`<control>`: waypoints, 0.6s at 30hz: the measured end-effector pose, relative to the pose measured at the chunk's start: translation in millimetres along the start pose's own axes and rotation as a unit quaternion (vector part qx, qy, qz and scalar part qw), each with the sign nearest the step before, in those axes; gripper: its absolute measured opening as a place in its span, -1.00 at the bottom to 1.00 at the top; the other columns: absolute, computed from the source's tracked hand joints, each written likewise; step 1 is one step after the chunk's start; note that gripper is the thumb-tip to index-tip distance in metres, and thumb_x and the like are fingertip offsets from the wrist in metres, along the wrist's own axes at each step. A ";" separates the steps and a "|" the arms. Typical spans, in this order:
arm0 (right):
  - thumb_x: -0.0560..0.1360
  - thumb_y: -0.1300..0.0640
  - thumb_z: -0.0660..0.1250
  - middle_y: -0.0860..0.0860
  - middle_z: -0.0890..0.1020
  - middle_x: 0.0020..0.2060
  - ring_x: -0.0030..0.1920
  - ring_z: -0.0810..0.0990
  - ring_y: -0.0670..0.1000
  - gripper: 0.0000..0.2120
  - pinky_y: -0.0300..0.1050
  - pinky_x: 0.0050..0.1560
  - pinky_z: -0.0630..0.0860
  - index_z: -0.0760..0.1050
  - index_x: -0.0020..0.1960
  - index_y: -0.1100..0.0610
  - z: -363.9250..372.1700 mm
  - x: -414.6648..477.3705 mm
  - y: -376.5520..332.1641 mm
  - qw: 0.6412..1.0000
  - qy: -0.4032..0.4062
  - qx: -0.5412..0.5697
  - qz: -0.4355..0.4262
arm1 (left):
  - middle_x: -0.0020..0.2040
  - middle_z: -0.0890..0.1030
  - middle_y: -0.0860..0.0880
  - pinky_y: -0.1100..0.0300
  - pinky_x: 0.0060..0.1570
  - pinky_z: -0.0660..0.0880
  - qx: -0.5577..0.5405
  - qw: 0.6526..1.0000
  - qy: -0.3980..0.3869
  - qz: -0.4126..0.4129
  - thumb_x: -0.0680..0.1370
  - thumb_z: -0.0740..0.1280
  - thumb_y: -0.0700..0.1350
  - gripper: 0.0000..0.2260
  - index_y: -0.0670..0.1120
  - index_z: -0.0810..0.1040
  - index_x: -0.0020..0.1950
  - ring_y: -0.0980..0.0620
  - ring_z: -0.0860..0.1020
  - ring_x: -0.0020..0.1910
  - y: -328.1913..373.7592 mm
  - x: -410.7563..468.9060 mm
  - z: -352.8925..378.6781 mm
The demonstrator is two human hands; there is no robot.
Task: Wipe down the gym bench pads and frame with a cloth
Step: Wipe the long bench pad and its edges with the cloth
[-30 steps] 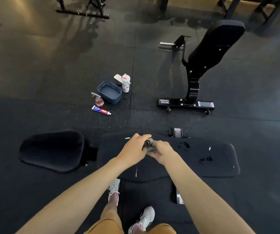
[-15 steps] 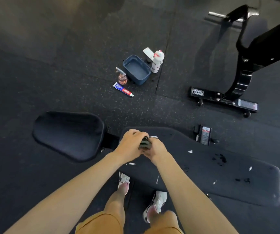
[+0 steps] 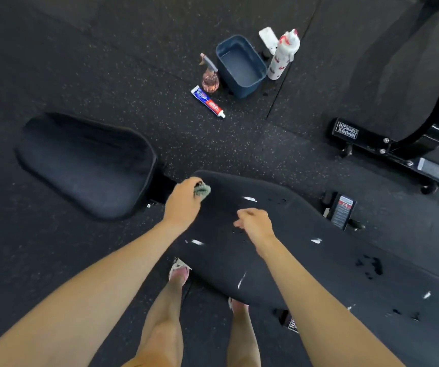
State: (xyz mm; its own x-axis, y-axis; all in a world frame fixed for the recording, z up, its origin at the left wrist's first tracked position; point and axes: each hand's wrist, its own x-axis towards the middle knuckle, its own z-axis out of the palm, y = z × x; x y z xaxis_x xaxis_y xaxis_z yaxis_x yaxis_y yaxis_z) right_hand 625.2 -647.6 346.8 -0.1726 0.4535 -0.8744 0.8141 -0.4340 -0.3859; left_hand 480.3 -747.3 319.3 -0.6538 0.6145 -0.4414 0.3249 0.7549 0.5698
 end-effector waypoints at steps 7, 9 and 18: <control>0.59 0.14 0.24 0.11 0.19 0.52 0.51 0.13 0.10 -0.46 0.00 0.49 0.14 0.17 0.53 0.15 1.2 40.2 13.2 0.908 0.078 -0.351 -0.214 | 0.17 0.50 -0.10 -0.01 0.00 0.44 0.054 0.995 0.061 0.057 0.53 0.26 -0.35 -0.63 -0.11 0.47 0.31 -0.12 0.40 0.16 -3.8 59.7 26.8; 0.59 0.09 0.27 0.13 0.00 0.56 0.55 -0.05 0.10 -0.34 0.00 0.53 -0.03 0.02 0.56 0.15 4.0 46.6 10.8 0.898 0.087 -0.374 -0.216 | 0.15 0.51 -0.08 -0.02 -0.14 0.47 0.084 0.990 0.086 0.072 0.49 0.25 -0.39 -0.61 -0.10 0.50 0.27 -0.12 0.39 0.12 -6.4 57.7 36.0; 0.53 -0.11 0.32 0.11 -0.22 0.55 0.55 -0.22 0.10 -0.09 0.10 0.53 -0.21 -0.21 0.57 0.17 0.2 61.1 12.1 0.834 0.094 -0.489 -0.236 | -0.04 0.65 -0.04 -0.02 -0.14 0.56 0.032 0.980 0.089 0.175 0.28 0.28 -0.53 -0.61 -0.17 0.65 -0.06 -0.12 0.52 -0.02 -42.5 25.2 46.4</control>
State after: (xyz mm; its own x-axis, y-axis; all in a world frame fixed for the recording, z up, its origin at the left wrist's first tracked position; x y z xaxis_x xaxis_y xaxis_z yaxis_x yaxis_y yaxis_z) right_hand 624.4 -625.3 288.6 -0.5875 0.5480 -0.5954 0.7587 0.6290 -0.1696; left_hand 481.7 -753.3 251.8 -0.6015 0.7932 -0.0951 0.5896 0.5211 0.6171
